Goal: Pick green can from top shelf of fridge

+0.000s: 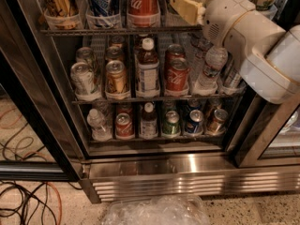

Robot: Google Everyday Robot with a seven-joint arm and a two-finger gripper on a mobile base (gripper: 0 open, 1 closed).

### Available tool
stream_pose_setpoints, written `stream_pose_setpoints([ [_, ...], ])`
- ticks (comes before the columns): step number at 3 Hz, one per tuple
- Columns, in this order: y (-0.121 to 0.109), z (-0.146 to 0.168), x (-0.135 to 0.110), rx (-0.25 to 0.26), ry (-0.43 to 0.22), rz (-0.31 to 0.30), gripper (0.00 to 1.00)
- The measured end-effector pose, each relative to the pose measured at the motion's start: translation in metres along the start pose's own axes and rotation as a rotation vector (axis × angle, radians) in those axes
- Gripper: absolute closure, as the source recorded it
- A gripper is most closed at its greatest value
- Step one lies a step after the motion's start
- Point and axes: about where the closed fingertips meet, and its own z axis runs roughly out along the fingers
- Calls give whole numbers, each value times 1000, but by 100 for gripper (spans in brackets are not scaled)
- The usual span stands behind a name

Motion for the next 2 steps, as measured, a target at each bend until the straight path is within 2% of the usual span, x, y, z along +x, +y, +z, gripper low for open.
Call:
stream_pose_setpoints([
  [2, 8, -6, -20, -35, -28, -30, 100],
])
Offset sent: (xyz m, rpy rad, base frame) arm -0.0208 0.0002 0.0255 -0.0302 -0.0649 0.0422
